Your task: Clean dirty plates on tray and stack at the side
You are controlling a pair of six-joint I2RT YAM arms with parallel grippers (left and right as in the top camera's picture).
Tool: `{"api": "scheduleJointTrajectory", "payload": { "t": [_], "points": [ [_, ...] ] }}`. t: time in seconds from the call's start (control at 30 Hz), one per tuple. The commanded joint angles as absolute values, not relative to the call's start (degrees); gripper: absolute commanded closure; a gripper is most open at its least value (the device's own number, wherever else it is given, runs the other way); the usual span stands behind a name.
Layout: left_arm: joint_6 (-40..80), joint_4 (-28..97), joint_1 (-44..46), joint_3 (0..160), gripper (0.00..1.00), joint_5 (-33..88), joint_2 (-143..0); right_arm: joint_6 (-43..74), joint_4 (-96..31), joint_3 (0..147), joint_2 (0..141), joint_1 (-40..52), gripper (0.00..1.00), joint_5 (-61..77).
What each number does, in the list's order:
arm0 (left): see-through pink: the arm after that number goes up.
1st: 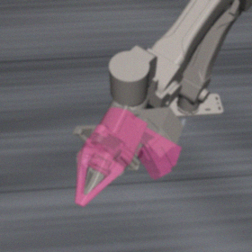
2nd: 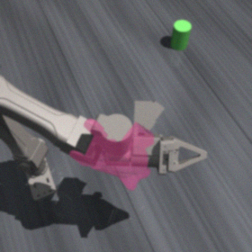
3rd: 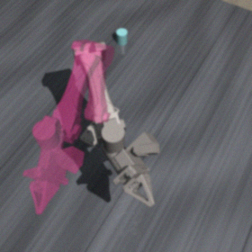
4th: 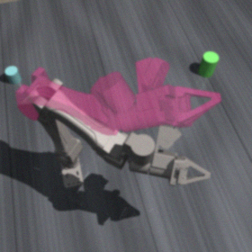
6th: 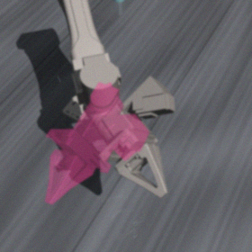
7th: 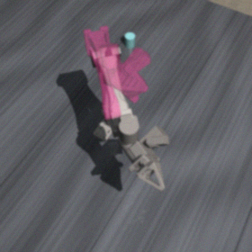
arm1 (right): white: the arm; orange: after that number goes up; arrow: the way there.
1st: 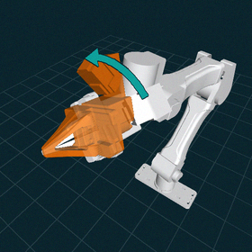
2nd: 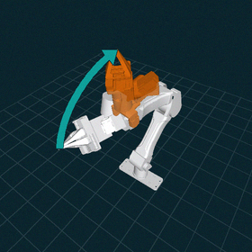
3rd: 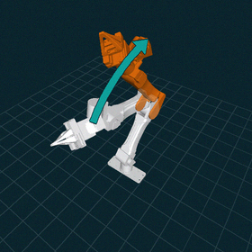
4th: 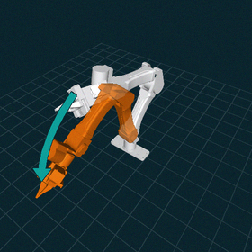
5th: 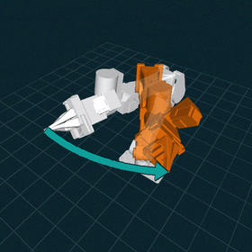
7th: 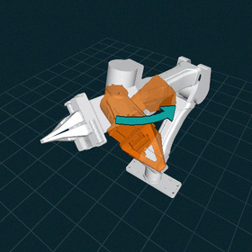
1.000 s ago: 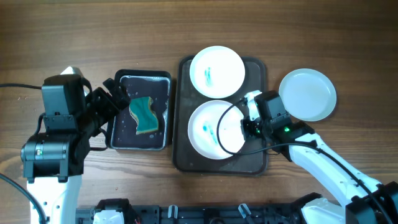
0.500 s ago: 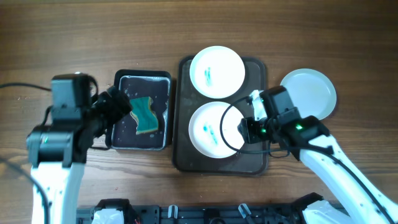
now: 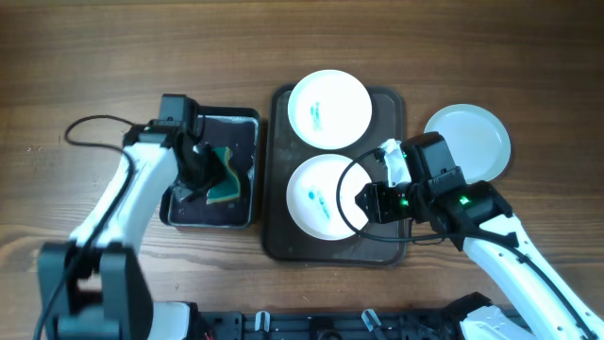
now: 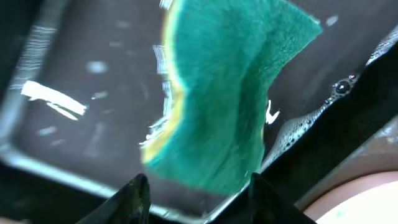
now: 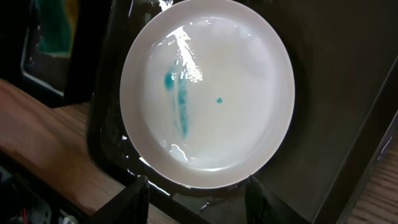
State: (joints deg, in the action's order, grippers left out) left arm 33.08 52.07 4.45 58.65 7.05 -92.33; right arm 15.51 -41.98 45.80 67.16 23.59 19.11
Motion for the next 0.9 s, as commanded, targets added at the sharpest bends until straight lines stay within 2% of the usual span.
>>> {"api": "scheduleJointTrajectory", "payload": {
  "t": [0.0, 0.07, 0.13, 0.2, 0.23, 0.27, 0.5, 0.53, 0.6, 0.63, 0.7, 0.87],
  "points": [
    [32.8, 49.7, 6.6, 58.4, 0.49, 7.6, -98.0, 16.7, -41.8, 46.8, 68.1, 23.6, 0.50, 20.2],
    [32.8, 49.0, 7.5, 58.4, 0.50, 5.2, -100.2, 16.7, -41.8, 46.8, 68.1, 23.6, 0.50, 20.2],
    [32.8, 48.8, 8.3, 58.4, 0.57, 3.9, -102.3, 16.7, -41.8, 46.8, 68.1, 23.6, 0.50, 20.2],
    [32.8, 48.8, 8.9, 58.4, 0.77, 4.0, -103.9, 16.8, -41.8, 46.8, 68.1, 23.6, 0.51, 20.2],
    [32.8, 48.6, 8.9, 58.4, 0.91, 4.0, -104.0, 16.8, -41.8, 46.8, 68.1, 23.6, 0.51, 20.2],
    [32.8, 48.6, 8.9, 58.4, 0.96, 4.0, -104.0, 16.8, -41.8, 46.8, 68.1, 23.6, 0.51, 20.2],
    [32.8, 53.8, 8.8, 62.1, 0.96, 4.0, -100.7, 16.7, -42.4, 46.8, 68.1, 23.6, 0.51, 20.2],
    [32.7, 55.0, 8.8, 63.1, 0.94, 4.0, -99.9, 16.8, -42.6, 46.8, 68.1, 23.6, 0.51, 20.2],
    [31.0, 56.4, 8.8, 65.0, 0.70, 3.8, -98.5, 16.7, -43.0, 46.8, 68.1, 23.6, 0.51, 20.2],
    [29.9, 56.3, 8.8, 65.6, 0.52, 3.4, -97.8, 16.8, -43.0, 46.8, 68.1, 23.6, 0.51, 20.2],
    [29.8, 55.4, 8.8, 65.8, 0.41, 0.8, -96.7, 16.7, -43.0, 46.8, 68.1, 23.6, 0.51, 20.2],
    [29.8, 50.4, 8.9, 64.6, 0.42, -8.8, -96.9, 16.7, -42.9, 46.8, 68.1, 23.6, 0.51, 20.2]
  ]
}}
